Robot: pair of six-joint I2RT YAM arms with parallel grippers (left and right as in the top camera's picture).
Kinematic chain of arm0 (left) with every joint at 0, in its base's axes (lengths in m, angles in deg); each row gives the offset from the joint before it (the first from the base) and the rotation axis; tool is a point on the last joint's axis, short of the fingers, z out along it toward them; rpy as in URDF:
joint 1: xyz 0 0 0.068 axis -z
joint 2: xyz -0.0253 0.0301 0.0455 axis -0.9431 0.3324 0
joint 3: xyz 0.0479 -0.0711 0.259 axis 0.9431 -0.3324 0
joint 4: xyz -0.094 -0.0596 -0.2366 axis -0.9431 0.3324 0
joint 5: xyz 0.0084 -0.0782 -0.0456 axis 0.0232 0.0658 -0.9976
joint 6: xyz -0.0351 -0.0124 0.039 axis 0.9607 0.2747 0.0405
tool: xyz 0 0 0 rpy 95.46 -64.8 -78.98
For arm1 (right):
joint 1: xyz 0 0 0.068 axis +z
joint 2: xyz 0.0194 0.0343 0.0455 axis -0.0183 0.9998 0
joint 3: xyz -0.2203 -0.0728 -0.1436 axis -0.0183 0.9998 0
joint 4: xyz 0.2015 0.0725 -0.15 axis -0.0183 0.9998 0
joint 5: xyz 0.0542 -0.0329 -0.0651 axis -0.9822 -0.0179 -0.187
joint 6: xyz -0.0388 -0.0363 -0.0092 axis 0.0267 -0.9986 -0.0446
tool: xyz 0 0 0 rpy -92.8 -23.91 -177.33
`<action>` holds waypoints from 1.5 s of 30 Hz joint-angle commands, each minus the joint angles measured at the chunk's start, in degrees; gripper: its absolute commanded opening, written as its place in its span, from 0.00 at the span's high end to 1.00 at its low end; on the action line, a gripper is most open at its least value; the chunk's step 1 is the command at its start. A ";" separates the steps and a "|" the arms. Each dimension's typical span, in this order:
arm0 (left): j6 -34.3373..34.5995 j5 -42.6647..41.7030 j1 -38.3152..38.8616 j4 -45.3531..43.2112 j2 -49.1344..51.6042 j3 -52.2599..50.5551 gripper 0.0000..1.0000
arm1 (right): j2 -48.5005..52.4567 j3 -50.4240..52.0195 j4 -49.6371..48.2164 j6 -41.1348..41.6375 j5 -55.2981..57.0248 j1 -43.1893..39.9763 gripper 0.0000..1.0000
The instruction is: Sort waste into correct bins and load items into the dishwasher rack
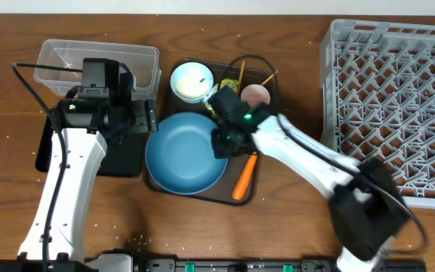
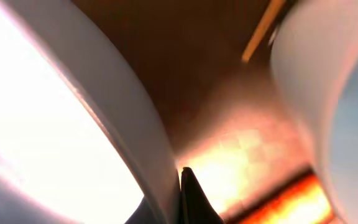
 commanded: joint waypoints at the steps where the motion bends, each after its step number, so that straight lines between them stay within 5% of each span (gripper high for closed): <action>1: 0.33 0.46 -0.24 -0.22 0.28 0.46 0.17 | -8.41 -2.25 0.26 -3.89 4.33 -1.20 0.99; 9: 0.33 0.46 -0.24 -0.46 0.28 0.46 0.17 | -19.12 -2.25 8.39 -6.27 24.35 -8.13 0.99; 21: 0.33 0.46 -0.24 -1.31 0.28 0.46 0.15 | -31.95 -2.25 6.80 -12.70 38.51 -36.44 0.99; 25: 0.33 0.46 -0.22 -1.40 0.28 0.46 0.04 | -32.26 -2.25 4.90 -12.66 49.00 -42.49 0.99; 30: 0.31 0.46 -0.24 -1.75 0.28 0.46 0.02 | -31.52 -2.23 -9.66 -18.58 64.43 -47.91 0.99; 38: 0.31 0.48 -0.24 -1.70 0.28 0.46 0.02 | -25.18 -2.23 -35.78 -47.80 64.50 -54.18 0.99; 45: 0.31 0.48 -0.13 -1.70 0.28 0.46 0.02 | -16.24 -2.23 -47.08 -57.88 61.53 -61.02 0.99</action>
